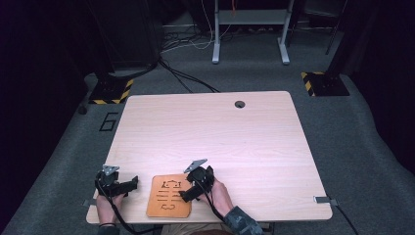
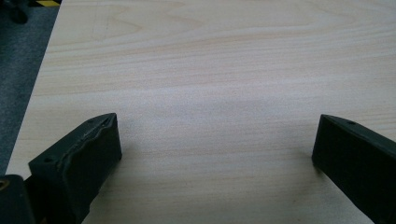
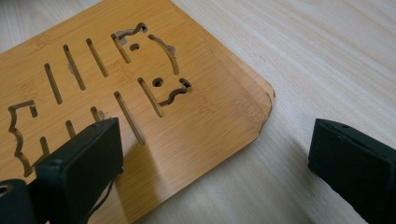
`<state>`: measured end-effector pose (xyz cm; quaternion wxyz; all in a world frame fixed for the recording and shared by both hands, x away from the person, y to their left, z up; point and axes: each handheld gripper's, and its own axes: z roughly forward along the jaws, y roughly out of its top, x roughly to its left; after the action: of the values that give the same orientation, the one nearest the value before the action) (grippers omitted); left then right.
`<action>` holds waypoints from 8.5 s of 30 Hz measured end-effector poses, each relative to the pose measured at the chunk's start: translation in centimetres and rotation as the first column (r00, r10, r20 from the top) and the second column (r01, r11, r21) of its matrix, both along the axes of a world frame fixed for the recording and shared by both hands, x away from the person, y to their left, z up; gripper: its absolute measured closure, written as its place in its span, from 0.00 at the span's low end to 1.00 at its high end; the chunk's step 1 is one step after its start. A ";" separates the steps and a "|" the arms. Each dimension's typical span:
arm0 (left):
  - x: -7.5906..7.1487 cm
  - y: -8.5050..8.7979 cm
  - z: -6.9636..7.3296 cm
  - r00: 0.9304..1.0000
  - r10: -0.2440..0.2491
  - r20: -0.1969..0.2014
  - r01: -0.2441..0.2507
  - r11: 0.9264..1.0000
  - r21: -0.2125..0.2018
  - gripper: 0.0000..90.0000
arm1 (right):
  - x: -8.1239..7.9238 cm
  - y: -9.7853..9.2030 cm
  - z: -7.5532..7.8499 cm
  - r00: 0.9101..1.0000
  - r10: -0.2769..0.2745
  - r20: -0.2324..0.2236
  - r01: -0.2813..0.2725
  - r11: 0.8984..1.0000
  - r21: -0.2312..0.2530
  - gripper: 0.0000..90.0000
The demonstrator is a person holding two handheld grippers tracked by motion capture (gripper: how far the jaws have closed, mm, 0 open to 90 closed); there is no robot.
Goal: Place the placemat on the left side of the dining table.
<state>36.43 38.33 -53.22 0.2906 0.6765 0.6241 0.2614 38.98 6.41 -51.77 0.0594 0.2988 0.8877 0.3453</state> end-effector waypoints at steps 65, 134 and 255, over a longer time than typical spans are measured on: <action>0.6 -0.4 0.6 0.999 0.001 -0.046 -0.001 1.000 -0.002 0.02 | 0.2 -5.0 -0.7 0.998 -0.040 0.050 0.039 0.999 0.027 0.01; -1.8 -13.6 2.6 0.917 -0.388 -0.092 0.375 0.917 -0.137 0.24 | 0.1 -5.1 -0.8 0.997 -0.052 0.054 0.050 0.998 0.034 0.01; 0.8 -16.4 11.8 0.841 -0.510 0.181 0.541 0.779 -0.318 0.95 | -2.3 -24.2 -0.5 0.825 -0.539 0.167 0.541 0.840 0.041 0.00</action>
<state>37.26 21.91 -41.47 0.4958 0.7477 0.4343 0.0810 36.70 -17.77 -52.26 0.2322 0.5063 0.7598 0.3353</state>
